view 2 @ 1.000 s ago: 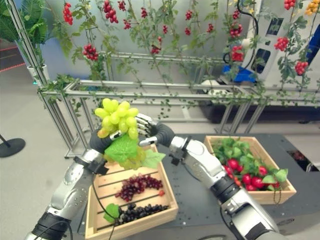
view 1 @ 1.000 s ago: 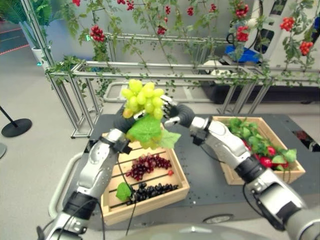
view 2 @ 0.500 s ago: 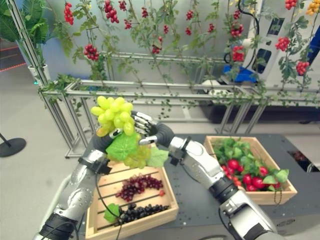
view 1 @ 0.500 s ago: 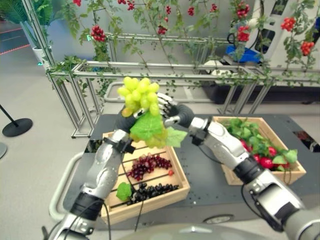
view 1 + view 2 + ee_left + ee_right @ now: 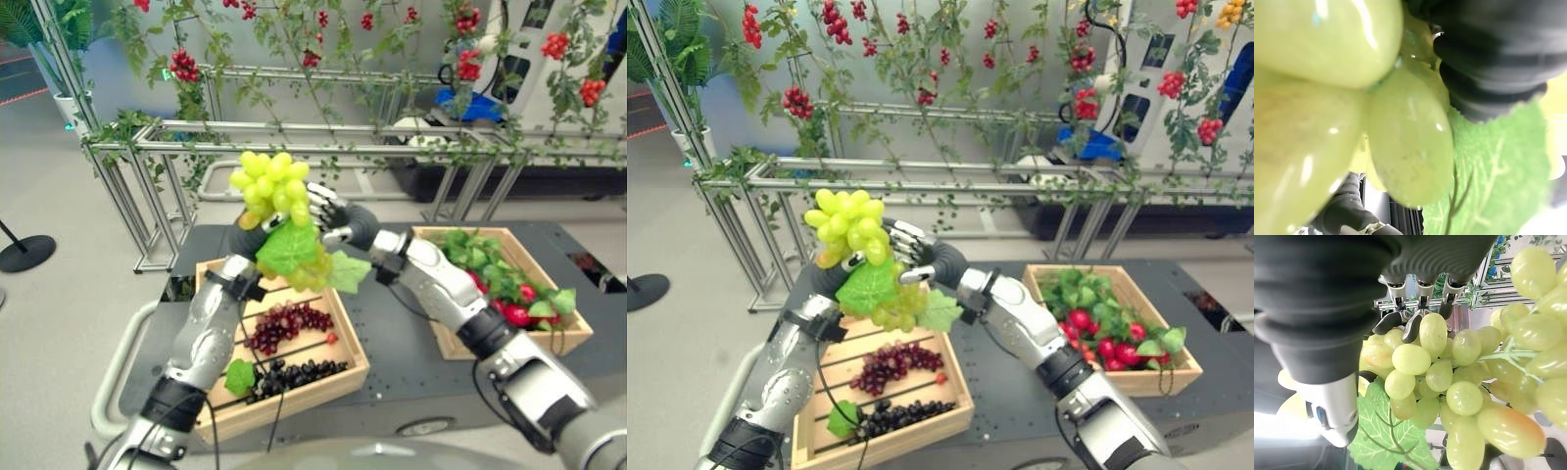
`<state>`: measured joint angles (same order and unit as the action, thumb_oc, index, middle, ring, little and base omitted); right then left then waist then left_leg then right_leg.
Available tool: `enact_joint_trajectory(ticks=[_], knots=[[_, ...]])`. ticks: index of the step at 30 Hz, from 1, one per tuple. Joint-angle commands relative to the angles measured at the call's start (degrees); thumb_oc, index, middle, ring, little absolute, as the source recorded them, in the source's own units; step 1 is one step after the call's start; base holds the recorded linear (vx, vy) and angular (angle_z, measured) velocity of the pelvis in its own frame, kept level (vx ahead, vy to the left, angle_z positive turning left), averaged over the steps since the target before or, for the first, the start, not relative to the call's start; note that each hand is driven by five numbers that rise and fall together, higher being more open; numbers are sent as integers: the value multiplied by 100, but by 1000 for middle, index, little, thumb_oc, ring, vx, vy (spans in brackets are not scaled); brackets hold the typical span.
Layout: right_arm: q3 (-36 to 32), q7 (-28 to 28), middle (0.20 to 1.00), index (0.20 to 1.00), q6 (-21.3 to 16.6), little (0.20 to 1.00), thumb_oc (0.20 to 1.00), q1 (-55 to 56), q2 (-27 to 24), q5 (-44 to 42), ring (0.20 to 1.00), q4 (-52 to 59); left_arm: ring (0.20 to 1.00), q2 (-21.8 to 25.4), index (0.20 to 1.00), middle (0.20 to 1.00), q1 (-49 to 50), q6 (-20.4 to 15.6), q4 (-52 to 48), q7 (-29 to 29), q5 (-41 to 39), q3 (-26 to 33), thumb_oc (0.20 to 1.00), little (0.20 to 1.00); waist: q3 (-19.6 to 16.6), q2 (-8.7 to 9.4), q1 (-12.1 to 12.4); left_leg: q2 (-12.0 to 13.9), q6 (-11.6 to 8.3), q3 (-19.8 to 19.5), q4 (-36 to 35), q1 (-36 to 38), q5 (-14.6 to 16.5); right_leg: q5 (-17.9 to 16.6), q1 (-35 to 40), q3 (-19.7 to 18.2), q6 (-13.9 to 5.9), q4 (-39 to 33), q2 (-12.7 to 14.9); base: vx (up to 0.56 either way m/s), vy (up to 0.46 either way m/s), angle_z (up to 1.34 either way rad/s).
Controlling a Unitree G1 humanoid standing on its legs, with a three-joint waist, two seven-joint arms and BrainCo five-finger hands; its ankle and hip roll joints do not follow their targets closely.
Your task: Pick up the fruits from the basket on one side to the basket on the other side
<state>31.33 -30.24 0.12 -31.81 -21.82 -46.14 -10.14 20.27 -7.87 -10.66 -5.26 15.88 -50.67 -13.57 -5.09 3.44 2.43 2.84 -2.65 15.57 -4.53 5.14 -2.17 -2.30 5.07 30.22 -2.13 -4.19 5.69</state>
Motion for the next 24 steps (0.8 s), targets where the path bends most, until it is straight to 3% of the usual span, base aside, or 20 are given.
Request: enact_joint_trajectory(ticks=[1,13,24], knots=[[1832,-1075,1000,1000,488,1000,1000,-252,399,822,1000,84,200,-283,200,200,-2022,-397,36,265,80,-366,200,200,-51,178,15,17,-61,101,249,-214,179,-87,-73,-27,-438,26,343,0,0,0],[1956,-1116,1000,1000,312,1000,1000,10,477,1965,1000,-774,200,-227,200,200,-2083,-311,45,266,211,-320,200,200,-4,175,16,32,-64,84,242,-210,179,-72,-55,-17,-429,21,334,0,0,0],[1889,-1036,1000,1000,194,1000,1000,267,652,2387,1000,-1237,200,-212,200,200,-2021,-292,90,239,218,-258,200,200,21,174,7,41,-73,67,221,-208,156,-71,-45,-2,-437,4,333,0,0,0]])
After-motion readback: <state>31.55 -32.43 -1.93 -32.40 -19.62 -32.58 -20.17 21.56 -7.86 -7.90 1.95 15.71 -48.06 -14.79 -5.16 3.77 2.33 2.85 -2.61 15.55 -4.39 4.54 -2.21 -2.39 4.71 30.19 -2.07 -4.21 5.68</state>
